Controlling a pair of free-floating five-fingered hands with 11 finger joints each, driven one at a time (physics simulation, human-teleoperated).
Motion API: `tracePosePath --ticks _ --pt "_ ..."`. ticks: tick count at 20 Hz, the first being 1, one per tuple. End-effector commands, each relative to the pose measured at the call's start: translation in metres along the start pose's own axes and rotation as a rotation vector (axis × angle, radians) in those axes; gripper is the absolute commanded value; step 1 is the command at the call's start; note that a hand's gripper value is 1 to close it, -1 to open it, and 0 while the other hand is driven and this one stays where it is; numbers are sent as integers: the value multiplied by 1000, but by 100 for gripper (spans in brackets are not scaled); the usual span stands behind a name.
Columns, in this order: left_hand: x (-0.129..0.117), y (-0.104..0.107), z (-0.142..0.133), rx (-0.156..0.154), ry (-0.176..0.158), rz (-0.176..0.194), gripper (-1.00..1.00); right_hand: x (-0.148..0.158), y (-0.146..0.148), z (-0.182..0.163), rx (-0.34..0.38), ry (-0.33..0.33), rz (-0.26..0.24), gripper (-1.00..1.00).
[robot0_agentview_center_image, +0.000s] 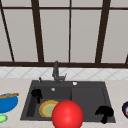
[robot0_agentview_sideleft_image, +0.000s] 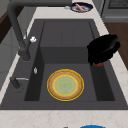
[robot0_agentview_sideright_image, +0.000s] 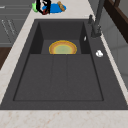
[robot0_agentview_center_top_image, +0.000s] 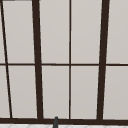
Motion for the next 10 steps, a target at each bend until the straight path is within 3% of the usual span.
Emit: tracePosePath --ticks 1,5,10 --pt "-16 -32 -25 -8 -5 -49 100 0 0 0 0 0 0 0" --pt "-42 -62 -48 -1 -5 -39 100 0 0 0 0 0 0 0" --pt "-93 -83 -49 10 -11 -23 100 0 0 0 0 0 0 0"
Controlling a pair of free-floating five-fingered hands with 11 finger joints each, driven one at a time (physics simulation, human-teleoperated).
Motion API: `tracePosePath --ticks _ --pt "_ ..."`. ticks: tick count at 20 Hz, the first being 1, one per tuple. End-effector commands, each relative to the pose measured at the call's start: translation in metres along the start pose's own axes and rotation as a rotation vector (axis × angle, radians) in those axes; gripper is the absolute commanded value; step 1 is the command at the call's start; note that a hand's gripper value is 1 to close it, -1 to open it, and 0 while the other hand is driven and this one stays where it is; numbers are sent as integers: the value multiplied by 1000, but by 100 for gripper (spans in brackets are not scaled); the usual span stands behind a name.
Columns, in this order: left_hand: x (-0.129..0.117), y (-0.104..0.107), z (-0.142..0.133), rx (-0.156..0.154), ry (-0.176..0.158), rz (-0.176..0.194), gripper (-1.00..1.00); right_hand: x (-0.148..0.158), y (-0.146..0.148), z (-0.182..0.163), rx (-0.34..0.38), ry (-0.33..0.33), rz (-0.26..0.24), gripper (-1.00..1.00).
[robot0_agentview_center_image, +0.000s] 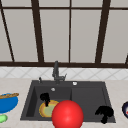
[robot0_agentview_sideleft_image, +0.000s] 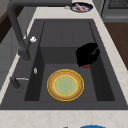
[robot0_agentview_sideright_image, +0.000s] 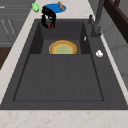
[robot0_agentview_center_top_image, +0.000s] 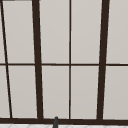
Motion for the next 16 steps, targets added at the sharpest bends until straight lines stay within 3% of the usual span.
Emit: tracePosePath --ticks 1,9,14,16 --pt "-37 -17 0 8 -8 -19 100 0 0 0 0 0 0 0" --pt "-116 -50 4 15 -13 -19 100 0 0 0 0 0 0 0" --pt "-140 -82 11 1 -25 -14 100 0 0 0 0 0 0 0" --pt "-144 -98 15 -7 -44 -36 100 0 0 0 0 0 0 0"
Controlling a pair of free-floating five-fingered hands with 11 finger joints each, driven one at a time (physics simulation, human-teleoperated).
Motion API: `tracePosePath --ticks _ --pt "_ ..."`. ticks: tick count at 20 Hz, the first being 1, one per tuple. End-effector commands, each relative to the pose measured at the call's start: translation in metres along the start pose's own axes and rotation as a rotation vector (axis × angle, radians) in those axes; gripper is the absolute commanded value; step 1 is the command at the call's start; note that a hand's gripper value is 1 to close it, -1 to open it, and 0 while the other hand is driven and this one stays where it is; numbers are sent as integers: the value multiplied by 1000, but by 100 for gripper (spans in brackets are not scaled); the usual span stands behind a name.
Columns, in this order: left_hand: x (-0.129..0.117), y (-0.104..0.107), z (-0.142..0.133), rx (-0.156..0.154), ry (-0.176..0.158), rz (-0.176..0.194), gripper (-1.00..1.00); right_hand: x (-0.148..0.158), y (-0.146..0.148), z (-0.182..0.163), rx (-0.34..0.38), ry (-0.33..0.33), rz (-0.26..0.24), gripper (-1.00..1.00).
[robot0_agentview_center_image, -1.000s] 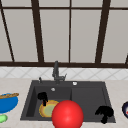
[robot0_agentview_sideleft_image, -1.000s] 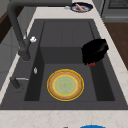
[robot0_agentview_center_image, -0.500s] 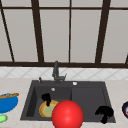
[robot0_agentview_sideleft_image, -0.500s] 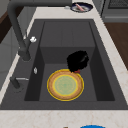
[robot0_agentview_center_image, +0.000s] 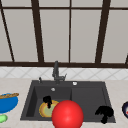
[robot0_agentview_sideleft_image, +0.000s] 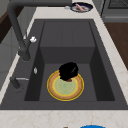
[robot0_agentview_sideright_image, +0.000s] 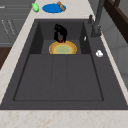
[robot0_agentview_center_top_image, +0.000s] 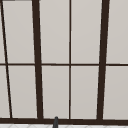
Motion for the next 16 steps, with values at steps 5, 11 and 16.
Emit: tracePosePath --ticks 5,11,16 --pt "-39 -52 8 -2 -29 -30 100 0 0 0 0 0 0 0" --pt "-75 -74 13 20 -63 -20 100 0 0 0 0 0 0 0" --pt "-77 -51 5 202 -199 -138 100 0 0 0 0 0 0 0"
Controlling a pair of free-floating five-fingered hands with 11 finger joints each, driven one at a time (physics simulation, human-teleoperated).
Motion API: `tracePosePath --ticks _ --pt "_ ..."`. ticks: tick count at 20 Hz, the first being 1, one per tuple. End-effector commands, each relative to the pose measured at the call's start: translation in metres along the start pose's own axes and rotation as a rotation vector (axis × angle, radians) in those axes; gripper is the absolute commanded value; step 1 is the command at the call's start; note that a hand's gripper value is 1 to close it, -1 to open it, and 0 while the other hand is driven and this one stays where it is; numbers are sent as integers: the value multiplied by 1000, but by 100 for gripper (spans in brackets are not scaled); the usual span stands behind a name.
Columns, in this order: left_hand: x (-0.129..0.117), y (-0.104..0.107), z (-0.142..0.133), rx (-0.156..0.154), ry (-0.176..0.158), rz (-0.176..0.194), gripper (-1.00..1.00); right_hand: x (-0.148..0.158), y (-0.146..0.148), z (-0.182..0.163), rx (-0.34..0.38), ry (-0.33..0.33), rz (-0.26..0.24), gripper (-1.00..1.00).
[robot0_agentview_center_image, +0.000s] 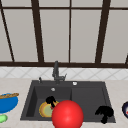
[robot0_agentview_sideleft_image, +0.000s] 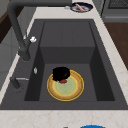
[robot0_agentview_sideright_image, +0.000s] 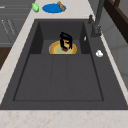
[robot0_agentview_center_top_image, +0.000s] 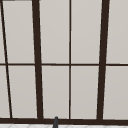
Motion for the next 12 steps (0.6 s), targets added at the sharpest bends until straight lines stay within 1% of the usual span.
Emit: tracePosePath --ticks 1,2,3,4,5,6,8,9,10,11,12 --pt "-17 -10 14 42 -54 -64 100 0 0 0 0 0 0 0" --pt "-21 -13 15 45 -76 -75 100 0 0 0 0 0 0 0" --pt "-24 -16 14 48 -94 -77 -100 0 0 0 0 0 0 0" --pt "-22 -15 9 96 -83 -64 -100 0 0 0 0 0 0 0" --pt "-18 -8 4 82 -63 -36 -100 0 0 0 0 0 0 0" --pt "-18 -6 4 72 -61 -31 -100 0 0 0 0 0 0 0" --pt "-17 -7 3 66 -74 -21 -100 0 0 0 0 0 0 0" --pt "-17 -7 2 67 -81 -15 -100 0 0 0 0 0 0 0" --pt "-17 -5 4 82 -96 -20 -100 0 0 0 0 0 0 0" --pt "-17 -1 1 93 -125 -34 -100 0 0 0 0 0 0 0" --pt "-15 2 -4 100 -127 -36 -100 0 0 0 0 0 0 0"
